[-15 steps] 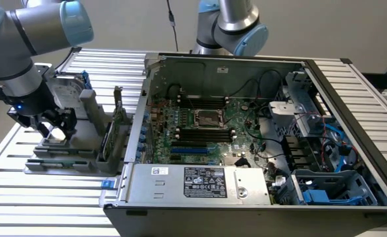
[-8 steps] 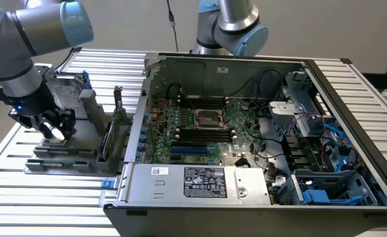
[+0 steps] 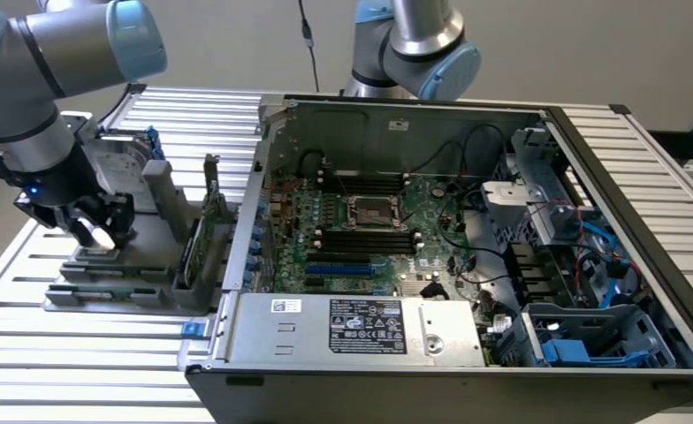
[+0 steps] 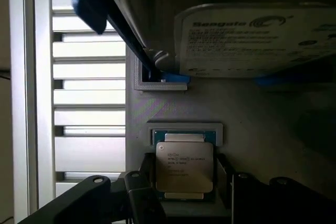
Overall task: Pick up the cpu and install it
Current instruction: 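Pick up the cpu and move it towards the insertion slot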
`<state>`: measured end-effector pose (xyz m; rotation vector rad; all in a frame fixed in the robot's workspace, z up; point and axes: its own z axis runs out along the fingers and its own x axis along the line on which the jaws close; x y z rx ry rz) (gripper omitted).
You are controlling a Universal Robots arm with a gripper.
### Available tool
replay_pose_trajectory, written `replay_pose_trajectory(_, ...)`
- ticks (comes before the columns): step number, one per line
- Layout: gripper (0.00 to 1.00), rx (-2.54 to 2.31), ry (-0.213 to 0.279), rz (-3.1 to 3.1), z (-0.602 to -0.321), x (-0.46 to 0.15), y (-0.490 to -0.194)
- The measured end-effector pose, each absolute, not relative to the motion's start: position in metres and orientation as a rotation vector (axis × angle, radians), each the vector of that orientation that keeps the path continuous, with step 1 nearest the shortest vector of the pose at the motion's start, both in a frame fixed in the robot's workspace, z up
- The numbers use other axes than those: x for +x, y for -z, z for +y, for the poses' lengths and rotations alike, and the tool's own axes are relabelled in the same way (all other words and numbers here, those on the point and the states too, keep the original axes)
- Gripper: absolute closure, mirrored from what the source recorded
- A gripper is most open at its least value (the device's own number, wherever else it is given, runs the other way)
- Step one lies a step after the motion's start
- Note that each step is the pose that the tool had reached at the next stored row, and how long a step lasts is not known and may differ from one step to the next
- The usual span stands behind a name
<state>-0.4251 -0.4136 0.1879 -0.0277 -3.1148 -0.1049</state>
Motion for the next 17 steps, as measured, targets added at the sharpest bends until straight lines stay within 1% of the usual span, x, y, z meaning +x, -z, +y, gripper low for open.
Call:
replay_pose_trajectory(5,0.45,-0.028,0.116,-3.114,-0.414,-0.425,-0.204)
replay_pose_trajectory(17,0.45,-0.028,0.118,-3.114,-0.413,-0.422,-0.258)
